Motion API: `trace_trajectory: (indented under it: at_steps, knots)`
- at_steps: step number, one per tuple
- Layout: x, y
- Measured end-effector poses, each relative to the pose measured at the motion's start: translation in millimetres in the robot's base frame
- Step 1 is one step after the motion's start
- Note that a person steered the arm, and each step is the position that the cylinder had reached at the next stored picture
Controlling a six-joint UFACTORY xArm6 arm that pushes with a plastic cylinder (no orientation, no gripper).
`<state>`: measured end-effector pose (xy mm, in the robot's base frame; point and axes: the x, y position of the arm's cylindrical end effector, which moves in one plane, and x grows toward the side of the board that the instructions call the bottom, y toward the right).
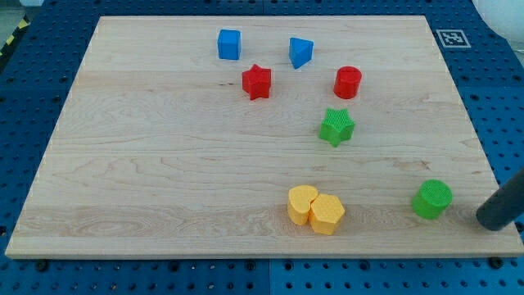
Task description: Push the green circle closer to the red star
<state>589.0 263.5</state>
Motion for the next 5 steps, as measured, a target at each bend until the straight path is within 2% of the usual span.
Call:
trace_trajectory:
  at_steps: [5]
  knots:
    - [-21.6,-92.9]
